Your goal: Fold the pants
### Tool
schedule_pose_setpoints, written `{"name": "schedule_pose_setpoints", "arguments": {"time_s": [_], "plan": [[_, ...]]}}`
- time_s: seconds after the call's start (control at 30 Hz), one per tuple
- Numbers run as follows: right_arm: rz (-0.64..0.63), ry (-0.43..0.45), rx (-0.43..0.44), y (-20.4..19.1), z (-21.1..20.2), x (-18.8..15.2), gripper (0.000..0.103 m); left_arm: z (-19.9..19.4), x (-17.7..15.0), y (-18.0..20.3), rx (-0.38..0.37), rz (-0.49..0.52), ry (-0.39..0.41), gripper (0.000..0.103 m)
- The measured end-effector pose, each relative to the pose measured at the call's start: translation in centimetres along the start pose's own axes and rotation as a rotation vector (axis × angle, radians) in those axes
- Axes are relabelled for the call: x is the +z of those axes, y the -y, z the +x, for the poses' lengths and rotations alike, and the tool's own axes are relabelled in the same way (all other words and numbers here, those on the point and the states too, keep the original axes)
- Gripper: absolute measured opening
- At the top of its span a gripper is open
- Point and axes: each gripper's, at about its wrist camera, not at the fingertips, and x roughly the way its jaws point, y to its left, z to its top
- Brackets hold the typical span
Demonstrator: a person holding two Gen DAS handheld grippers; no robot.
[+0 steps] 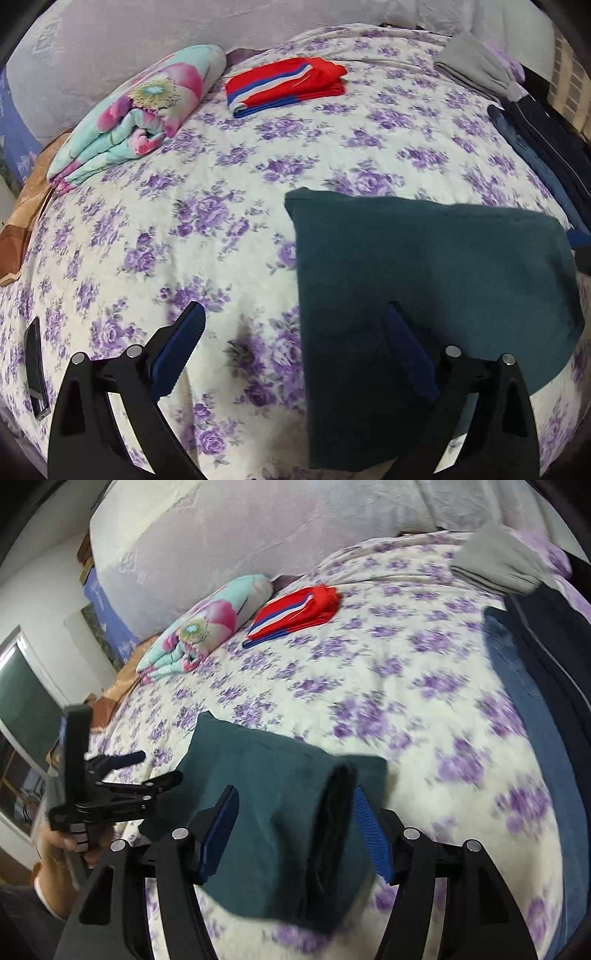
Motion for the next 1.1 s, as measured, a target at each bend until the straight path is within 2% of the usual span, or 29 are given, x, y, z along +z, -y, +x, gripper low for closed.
{"name": "schedule_pose_setpoints", "arguments": {"time_s": [0.03,0.07,0.1,0.13,0.17,0.23,0.3,0.33,0.37,0.4,0.5,0.53,0.63,0.67,0.7,0.73,0.77,0.8,0.83,0.87,0.9,0.93,1.0,1.1], "plan": [[0.000,-0.053,-0.030,0.2,1.7,0.1,0.057,0.3,0.1,-0.1,0.002,-0.010,-0.012,0.094],[-0.001,-0.088,-0.063,0.4,2.9,0.0,0.038,0.6,0.2,-0.1,0.000,-0.022,-0.025,0.094],[-0.012,-0.093,-0.083,0.4,3.5,0.0,0.034,0.9,0.3,-0.1,-0.007,-0.032,-0.038,0.094],[-0.024,-0.071,-0.068,0.3,2.9,0.0,0.024,1.2,0.3,-0.2,-0.021,-0.040,-0.054,0.094],[-0.019,-0.050,-0.048,0.3,2.1,0.1,0.022,1.4,0.2,-0.2,-0.028,-0.044,-0.061,0.094],[-0.007,0.012,-0.051,0.5,-0.2,0.0,0.021,1.5,0.3,-0.4,-0.039,-0.052,-0.059,0.094],[-0.007,0.021,-0.087,0.8,-0.4,0.0,0.023,1.6,0.6,-0.6,-0.056,-0.059,-0.051,0.094],[0.011,-0.023,-0.091,1.4,0.0,-0.4,0.034,1.8,0.8,-0.6,-0.069,-0.061,-0.054,0.094],[0.033,-0.057,-0.102,2.0,0.5,-0.8,0.055,2.1,1.0,-0.6,-0.090,-0.063,-0.063,0.094],[0.046,-0.066,-0.123,2.4,0.7,-1.1,0.063,2.7,1.2,-0.6,-0.115,-0.066,-0.087,0.094],[0.072,-0.040,-0.115,3.5,0.0,-1.4,0.071,3.4,1.5,-0.6,-0.148,-0.082,-0.113,0.094],[0.098,-0.034,-0.099,4.0,-0.2,-1.5,0.077,3.5,1.6,-0.6,-0.165,-0.085,-0.116,0.094],[0.136,-0.081,-0.053,4.4,1.7,-1.5,0.079,4.2,1.9,0.0,-0.247,-0.076,-0.152,0.094],[0.130,-0.101,-0.039,4.0,2.6,-1.8,0.076,5.1,2.0,0.5,-0.300,-0.065,-0.197,0.094],[0.125,-0.099,-0.038,3.6,3.2,-2.0,0.068,5.5,2.0,0.7,-0.318,-0.072,-0.214,0.094],[0.127,-0.085,-0.050,3.2,3.7,-2.1,0.055,6.1,2.0,0.8,-0.348,-0.096,-0.226,0.094],[0.131,-0.073,-0.064,2.9,3.8,-2.0,0.051,6.3,2.1,0.8,-0.353,-0.107,-0.226,0.093],[0.130,-0.061,-0.074,2.6,3.7,-1.9,0.046,6.2,2.3,0.9,-0.346,-0.112,-0.235,0.085],[0.116,-0.047,-0.059,2.0,3.4,-1.7,0.031,5.9,2.4,1.0,-0.344,-0.112,-0.231,0.065],[0.105,-0.038,-0.059,1.6,3.0,-1.5,0.027,5.2,2.4,1.3,-0.339,-0.105,-0.218,0.055],[0.088,-0.028,-0.065,1.2,2.7,-1.3,0.026,4.2,2.3,1.6,-0.323,-0.084,-0.194,0.031],[0.053,-0.012,-0.064,0.5,2.0,-1.0,0.024,3.5,2.3,1.9,-0.315,-0.057,-0.169,0.017],[0.021,0.014,-0.044,-0.4,0.8,-0.3,0.024,1.9,2.3,2.2,-0.308,-0.024,-0.118,0.014],[-0.063,0.075,-0.022,-2.5,-1.2,1.5,0.024,-0.8,3.2,0.9,-0.346,-0.052,-0.039,0.011]]}}
